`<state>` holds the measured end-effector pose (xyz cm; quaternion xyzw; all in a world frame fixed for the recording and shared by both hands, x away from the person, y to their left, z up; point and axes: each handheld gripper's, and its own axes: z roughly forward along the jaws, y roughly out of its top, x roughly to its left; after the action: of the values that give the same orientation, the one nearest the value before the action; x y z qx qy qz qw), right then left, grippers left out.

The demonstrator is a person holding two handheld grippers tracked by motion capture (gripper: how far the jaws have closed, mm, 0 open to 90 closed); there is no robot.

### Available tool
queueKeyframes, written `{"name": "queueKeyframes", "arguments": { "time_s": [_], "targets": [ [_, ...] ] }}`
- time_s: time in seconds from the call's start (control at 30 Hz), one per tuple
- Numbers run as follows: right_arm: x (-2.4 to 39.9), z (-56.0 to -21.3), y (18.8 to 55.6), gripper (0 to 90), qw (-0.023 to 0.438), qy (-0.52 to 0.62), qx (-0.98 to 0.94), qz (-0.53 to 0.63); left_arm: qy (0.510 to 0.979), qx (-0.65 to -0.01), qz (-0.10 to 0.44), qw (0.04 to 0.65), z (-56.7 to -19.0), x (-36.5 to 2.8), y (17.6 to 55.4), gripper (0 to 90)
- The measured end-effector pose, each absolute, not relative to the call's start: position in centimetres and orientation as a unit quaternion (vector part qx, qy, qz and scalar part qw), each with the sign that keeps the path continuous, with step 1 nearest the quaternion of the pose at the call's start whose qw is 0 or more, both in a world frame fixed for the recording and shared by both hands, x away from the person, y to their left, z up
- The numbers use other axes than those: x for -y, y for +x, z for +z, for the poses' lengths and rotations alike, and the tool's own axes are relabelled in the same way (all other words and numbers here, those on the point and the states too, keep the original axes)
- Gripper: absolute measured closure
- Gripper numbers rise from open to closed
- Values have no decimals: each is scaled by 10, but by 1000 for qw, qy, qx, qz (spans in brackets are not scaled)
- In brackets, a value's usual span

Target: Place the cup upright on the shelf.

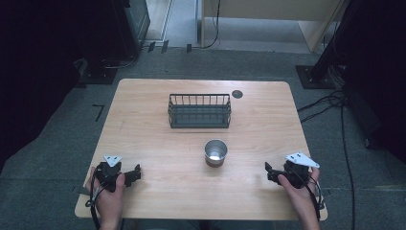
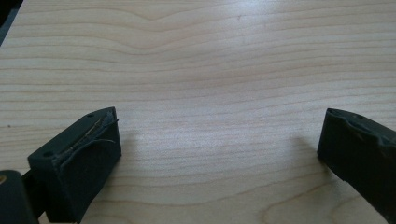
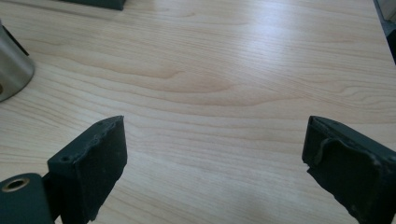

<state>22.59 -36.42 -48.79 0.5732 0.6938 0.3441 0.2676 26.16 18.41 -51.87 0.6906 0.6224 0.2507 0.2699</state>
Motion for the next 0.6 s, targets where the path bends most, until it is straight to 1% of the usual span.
{"name": "queueKeyframes", "arguments": {
  "time_s": [0.6],
  "targets": [
    [335,-481,232,65,262,546,-710,359,691,-622,251,270,-519,-184,262,0]
  ]
}}
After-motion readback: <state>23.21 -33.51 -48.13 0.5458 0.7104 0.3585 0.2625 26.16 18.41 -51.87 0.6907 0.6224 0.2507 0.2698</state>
